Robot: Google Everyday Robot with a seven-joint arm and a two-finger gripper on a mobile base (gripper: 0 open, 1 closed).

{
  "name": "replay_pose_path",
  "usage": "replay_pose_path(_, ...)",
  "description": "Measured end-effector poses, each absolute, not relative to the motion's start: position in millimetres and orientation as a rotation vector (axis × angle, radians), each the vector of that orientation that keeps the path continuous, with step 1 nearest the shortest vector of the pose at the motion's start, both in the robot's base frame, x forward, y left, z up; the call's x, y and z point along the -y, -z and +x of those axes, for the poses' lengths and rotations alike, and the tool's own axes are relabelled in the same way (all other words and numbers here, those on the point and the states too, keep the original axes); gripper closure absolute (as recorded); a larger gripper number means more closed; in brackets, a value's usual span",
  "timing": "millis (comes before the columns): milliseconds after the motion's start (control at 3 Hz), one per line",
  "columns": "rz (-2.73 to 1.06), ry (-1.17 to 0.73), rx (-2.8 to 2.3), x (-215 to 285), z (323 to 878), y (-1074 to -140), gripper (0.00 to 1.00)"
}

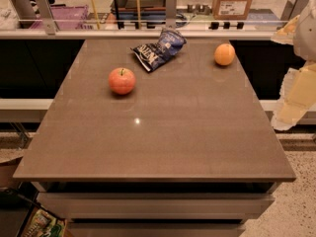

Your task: Move orange near apple

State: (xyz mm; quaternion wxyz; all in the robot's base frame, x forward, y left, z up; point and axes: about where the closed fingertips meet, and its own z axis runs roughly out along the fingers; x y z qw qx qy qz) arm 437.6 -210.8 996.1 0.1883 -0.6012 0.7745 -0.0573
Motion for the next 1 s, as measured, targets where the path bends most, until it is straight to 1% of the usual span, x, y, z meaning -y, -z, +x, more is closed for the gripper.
replay_pose_path(667, -1.653, 0.163, -2.181, 213, 441, -998, 0.0)
replay_pose_path(1000, -1.548, 0.166, -2.2, 220, 451, -1000, 0.0)
